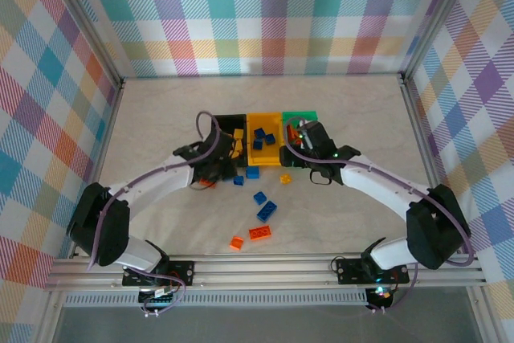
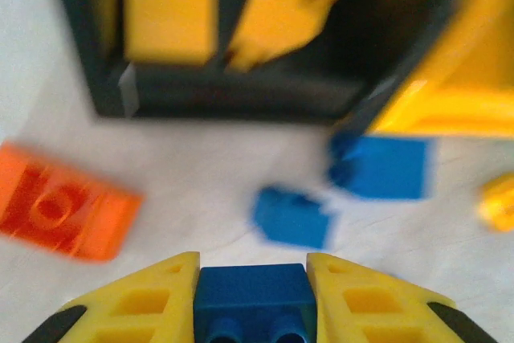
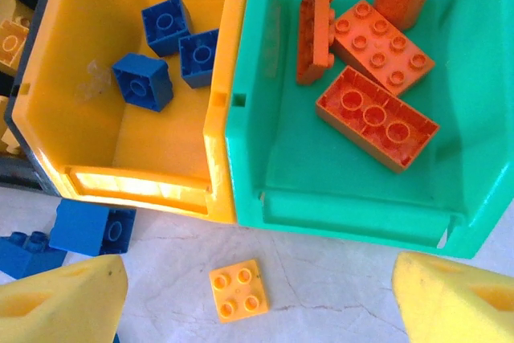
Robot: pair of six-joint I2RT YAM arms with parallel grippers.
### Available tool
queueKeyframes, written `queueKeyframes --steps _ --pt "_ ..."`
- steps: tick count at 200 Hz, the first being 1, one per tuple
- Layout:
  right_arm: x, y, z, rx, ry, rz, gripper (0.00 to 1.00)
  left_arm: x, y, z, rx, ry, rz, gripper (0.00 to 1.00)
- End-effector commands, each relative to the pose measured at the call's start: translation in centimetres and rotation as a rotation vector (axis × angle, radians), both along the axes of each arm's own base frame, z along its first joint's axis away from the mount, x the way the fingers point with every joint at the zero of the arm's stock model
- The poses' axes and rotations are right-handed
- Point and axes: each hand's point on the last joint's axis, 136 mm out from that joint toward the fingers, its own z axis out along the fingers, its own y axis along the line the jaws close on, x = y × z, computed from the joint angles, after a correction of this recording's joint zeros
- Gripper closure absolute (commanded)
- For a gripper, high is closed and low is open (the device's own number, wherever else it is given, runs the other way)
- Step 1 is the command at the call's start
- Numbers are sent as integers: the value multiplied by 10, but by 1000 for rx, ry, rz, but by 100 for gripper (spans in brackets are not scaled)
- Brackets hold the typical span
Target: Sort the legos into containers by color
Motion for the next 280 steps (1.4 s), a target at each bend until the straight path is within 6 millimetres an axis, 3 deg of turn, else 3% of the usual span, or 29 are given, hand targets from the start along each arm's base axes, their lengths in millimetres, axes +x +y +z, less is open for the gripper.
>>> queueKeyframes --steps 1,35,70,88,108,128,161,183,195,243,280 --pt "-5 -2 1 34 5 -15 14 32 -30 25 -24 -38 -45 68" --pt "-15 -10 -4 34 18 -23 13 86 -62 33 28 -59 -70 68" --pt "-25 -13 -6 41 30 -16 13 117 -81 20 75 -35 -82 68" --pt "-30 -12 -9 57 47 0 12 124 -87 12 93 -18 -86 61" --pt "-38 -8 -17 74 82 28 11 124 -98 15 75 -24 -99 43" --pt "-44 -4 -27 87 109 49 11 119 -112 36 56 -71 -130 27" --pt "-48 9 -49 77 151 81 10 103 -121 82 0 -156 -156 14" --pt "-41 20 -65 48 170 89 10 80 -110 98 -45 -188 -150 0" --pt "-36 23 -74 27 176 85 11 66 -100 103 -64 -202 -141 0" --pt "-17 25 -98 -119 172 75 19 0 -21 71 -31 -189 -25 0" --pt "-18 28 -112 -224 199 109 29 -39 37 40 -17 -155 91 0"
